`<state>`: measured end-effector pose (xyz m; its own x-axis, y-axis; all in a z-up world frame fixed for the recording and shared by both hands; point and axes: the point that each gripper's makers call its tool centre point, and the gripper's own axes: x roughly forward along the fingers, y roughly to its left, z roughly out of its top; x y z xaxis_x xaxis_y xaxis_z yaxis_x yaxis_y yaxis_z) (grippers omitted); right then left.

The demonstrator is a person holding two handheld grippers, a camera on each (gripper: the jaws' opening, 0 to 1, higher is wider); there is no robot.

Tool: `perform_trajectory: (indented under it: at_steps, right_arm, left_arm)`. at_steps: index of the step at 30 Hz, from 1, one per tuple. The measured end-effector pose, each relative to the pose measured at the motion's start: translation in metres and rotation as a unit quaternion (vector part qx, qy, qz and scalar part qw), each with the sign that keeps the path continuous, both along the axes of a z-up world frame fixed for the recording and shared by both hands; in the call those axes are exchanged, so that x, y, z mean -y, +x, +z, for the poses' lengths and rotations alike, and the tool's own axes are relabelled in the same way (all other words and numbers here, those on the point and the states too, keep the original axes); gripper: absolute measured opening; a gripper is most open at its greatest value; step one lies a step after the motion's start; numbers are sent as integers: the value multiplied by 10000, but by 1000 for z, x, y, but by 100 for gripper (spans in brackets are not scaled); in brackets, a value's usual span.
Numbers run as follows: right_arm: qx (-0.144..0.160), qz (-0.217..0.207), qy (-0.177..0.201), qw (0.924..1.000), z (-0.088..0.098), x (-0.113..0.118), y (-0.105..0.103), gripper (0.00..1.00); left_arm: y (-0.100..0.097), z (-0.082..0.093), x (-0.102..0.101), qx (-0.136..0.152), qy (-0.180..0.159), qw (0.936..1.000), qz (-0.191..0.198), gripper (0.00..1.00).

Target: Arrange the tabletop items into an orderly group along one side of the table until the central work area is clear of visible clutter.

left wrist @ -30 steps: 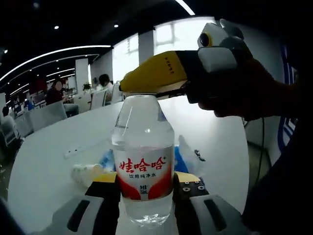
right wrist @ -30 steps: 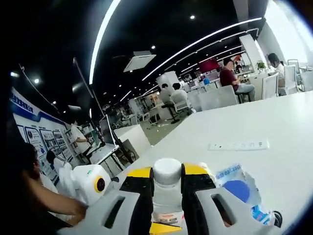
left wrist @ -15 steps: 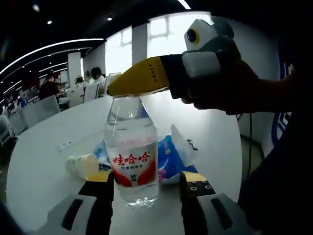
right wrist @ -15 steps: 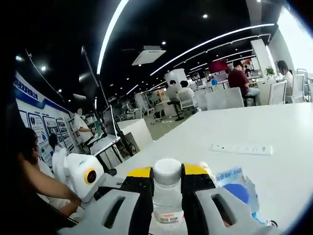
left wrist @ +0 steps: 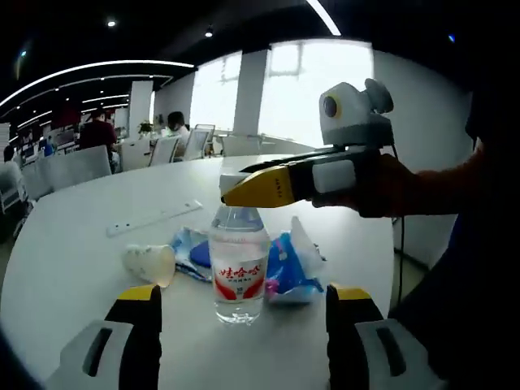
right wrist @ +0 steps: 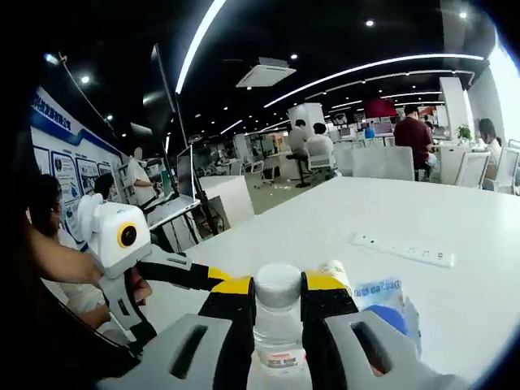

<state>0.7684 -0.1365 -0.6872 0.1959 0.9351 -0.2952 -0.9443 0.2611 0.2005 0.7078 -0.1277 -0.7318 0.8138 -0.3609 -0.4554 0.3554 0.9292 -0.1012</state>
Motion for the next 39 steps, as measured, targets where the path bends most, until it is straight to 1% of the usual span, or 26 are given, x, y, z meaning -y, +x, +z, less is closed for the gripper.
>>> perform_trajectory:
  at_steps: [3, 7, 12, 18, 22, 24, 25, 26, 30, 33, 35, 39]
  right_arm:
    - [14, 30, -29, 10000, -2, 0, -2, 15]
    - [106, 110, -103, 9998, -8, 1, -6, 15]
    - [320, 318, -205, 9988, -13, 1, -15, 15]
    - [437, 508, -247, 9974, -19, 0, -23, 15]
    - [585, 768, -329, 9948, -26, -1, -34, 15]
    - [624, 823, -343, 9941, -29, 0, -37, 15]
    - [629, 839, -235, 9942, -26, -2, -38, 15]
    - [622, 834, -316, 9941, -28, -2, -38, 16]
    - [697, 894, -334, 9930, -28, 0, -41, 16]
    - [959, 1155, -419, 9878, -29, 0, -48, 17]
    - [980, 1128, -439, 9878, -28, 2, -48, 17]
    - [850, 1124, -398, 9892, -27, 2, -49, 18]
  left_arm:
    - [-1, 1, -3, 28, 31, 10000, 1, 87]
    - [-1, 1, -8, 63, 89, 9999, -9, 87]
    - [-1, 2, -9, 81, 129, 9999, -63, 88]
    - [-1, 5, -10, 121, 181, 9997, -116, 88]
    - [-2, 6, -9, 125, 220, 9995, -172, 87]
    - [-3, 5, -9, 105, 254, 9994, -221, 87]
    - [-4, 5, -8, 105, 258, 9993, -243, 87]
    - [-4, 5, -8, 101, 259, 9993, -264, 87]
    - [-4, 6, -7, 99, 287, 9990, -321, 87]
    - [-3, 8, -4, 110, 312, 9987, -395, 87]
    - [-3, 8, -3, 102, 328, 9984, -445, 87]
    - [-1, 7, 0, 102, 332, 9980, -526, 87]
